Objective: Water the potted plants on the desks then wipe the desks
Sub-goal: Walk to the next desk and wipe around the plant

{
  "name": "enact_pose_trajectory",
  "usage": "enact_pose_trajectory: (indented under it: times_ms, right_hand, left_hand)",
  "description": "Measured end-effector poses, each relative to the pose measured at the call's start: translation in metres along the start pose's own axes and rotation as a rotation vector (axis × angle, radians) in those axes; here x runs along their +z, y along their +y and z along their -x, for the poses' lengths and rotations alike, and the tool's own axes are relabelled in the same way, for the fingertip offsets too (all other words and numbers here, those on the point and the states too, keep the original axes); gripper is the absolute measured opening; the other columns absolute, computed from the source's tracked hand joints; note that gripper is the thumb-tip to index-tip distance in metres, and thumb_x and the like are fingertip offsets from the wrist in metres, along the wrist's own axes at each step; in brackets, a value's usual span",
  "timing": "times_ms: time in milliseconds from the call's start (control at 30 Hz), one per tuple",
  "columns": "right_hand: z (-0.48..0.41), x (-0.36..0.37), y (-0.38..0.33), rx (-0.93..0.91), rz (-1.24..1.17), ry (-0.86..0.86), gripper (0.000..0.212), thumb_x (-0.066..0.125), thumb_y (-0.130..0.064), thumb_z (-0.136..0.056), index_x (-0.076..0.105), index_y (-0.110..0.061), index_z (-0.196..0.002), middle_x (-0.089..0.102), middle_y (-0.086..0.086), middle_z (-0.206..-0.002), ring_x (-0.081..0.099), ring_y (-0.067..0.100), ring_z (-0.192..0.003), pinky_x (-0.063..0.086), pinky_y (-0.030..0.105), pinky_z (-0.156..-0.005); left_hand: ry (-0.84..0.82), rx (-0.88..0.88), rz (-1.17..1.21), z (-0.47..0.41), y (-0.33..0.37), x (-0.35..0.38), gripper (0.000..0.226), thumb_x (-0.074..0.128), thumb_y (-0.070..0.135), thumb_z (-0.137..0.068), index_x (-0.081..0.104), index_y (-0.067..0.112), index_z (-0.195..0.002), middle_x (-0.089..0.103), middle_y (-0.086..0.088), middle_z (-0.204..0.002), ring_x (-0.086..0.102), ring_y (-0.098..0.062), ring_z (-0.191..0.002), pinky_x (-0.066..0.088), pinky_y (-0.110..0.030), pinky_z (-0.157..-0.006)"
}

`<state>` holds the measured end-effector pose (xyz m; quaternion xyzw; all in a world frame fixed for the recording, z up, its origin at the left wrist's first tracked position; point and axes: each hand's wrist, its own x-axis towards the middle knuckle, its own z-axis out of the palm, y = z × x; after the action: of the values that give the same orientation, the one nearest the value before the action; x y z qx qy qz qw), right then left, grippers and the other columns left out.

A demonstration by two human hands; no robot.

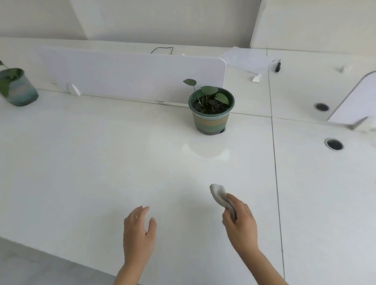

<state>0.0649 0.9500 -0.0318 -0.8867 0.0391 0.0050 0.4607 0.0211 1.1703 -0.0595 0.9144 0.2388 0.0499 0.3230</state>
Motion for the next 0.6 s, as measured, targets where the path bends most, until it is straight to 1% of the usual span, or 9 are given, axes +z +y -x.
enact_pose_trajectory:
  times_ms: [67,167,233,300,367,433,467,533,600]
  right_hand:
    - [-0.021,-0.007,-0.001,0.072,-0.025,0.153,0.04,0.047,-0.001,-0.085,0.051,-0.013,-0.123,0.05,-0.022,-0.095,0.053,0.024,-0.106,0.039,0.03,-0.078]
    - [-0.054,-0.009,0.003,0.161,0.024,0.285,0.043,0.045,-0.004,-0.088,0.043,-0.009,-0.13,0.057,0.006,-0.12,0.045,0.027,-0.118,0.038,0.033,-0.084]
    - [-0.073,0.004,0.009,0.211,0.136,0.176,0.047,0.041,-0.013,-0.091,0.033,-0.011,-0.138,0.047,0.011,-0.136,0.035,0.028,-0.13,0.035,0.039,-0.098]
    - [-0.088,0.026,0.012,0.233,0.384,-0.067,0.057,0.028,-0.038,-0.094,0.015,-0.015,-0.144,0.024,0.008,-0.153,0.012,0.025,-0.142,0.018,0.041,-0.112]
    - [-0.1,0.049,0.01,0.194,0.593,-0.221,0.084,-0.001,-0.068,-0.076,0.0,-0.021,-0.146,0.0,0.0,-0.157,-0.008,0.024,-0.144,0.002,0.044,-0.115]
    - [-0.119,0.069,0.002,0.132,0.688,-0.293,0.1,-0.017,-0.076,-0.057,-0.004,-0.029,-0.145,-0.007,-0.001,-0.157,-0.013,0.025,-0.143,-0.002,0.046,-0.115]
    - [-0.131,0.078,-0.004,0.095,0.722,-0.335,0.093,-0.014,-0.075,-0.061,-0.003,-0.034,-0.144,-0.008,0.0,-0.157,-0.013,0.027,-0.143,-0.002,0.047,-0.115]
    - [-0.163,0.094,-0.016,0.035,0.764,-0.389,0.068,0.007,-0.067,-0.082,0.0,-0.038,-0.143,-0.009,0.003,-0.157,-0.013,0.03,-0.143,-0.003,0.048,-0.114]
    - [-0.2,0.11,-0.029,0.004,0.774,-0.399,0.058,0.018,-0.057,-0.091,0.002,-0.039,-0.143,-0.009,0.006,-0.157,-0.013,0.032,-0.142,-0.003,0.048,-0.114]
  left_hand:
    - [-0.017,0.049,-0.08,-0.042,0.003,0.009,0.038,0.059,0.008,-0.085,0.056,0.002,-0.122,0.049,-0.019,-0.135,0.038,-0.037,-0.128,0.035,-0.046,-0.101]
    - [-0.073,0.151,-0.234,-0.099,0.005,0.019,0.045,0.057,0.017,-0.082,0.055,-0.002,-0.123,0.048,-0.027,-0.135,0.04,-0.047,-0.125,0.039,-0.055,-0.094]
    - [-0.14,0.196,-0.335,-0.131,0.0,0.025,0.05,0.055,0.023,-0.076,0.057,-0.003,-0.12,0.051,-0.029,-0.13,0.046,-0.05,-0.12,0.043,-0.059,-0.089]
    - [-0.202,0.219,-0.44,-0.152,-0.005,0.029,0.054,0.05,0.031,-0.074,0.06,-0.004,-0.114,0.057,-0.03,-0.122,0.055,-0.051,-0.111,0.047,-0.06,-0.082]
    - [-0.239,0.209,-0.485,-0.16,-0.009,0.033,0.059,0.039,0.038,-0.076,0.062,-0.002,-0.113,0.06,-0.028,-0.119,0.058,-0.048,-0.107,0.048,-0.06,-0.081]
    - [-0.271,0.204,-0.504,-0.161,-0.012,0.036,0.061,0.036,0.041,-0.076,0.062,0.001,-0.114,0.061,-0.026,-0.12,0.059,-0.044,-0.108,0.048,-0.056,-0.084]
    - [-0.275,0.203,-0.507,-0.161,-0.013,0.037,0.061,0.035,0.042,-0.076,0.062,0.003,-0.115,0.06,-0.025,-0.122,0.059,-0.042,-0.109,0.048,-0.053,-0.087]
    - [-0.262,0.197,-0.504,-0.162,-0.014,0.04,0.06,0.035,0.043,-0.077,0.06,0.007,-0.118,0.059,-0.023,-0.125,0.058,-0.039,-0.112,0.041,-0.047,-0.094]
    - [-0.214,0.203,-0.491,-0.164,-0.017,0.042,0.059,0.036,0.042,-0.077,0.055,0.008,-0.121,0.057,-0.023,-0.127,0.054,-0.038,-0.116,0.03,-0.045,-0.096]
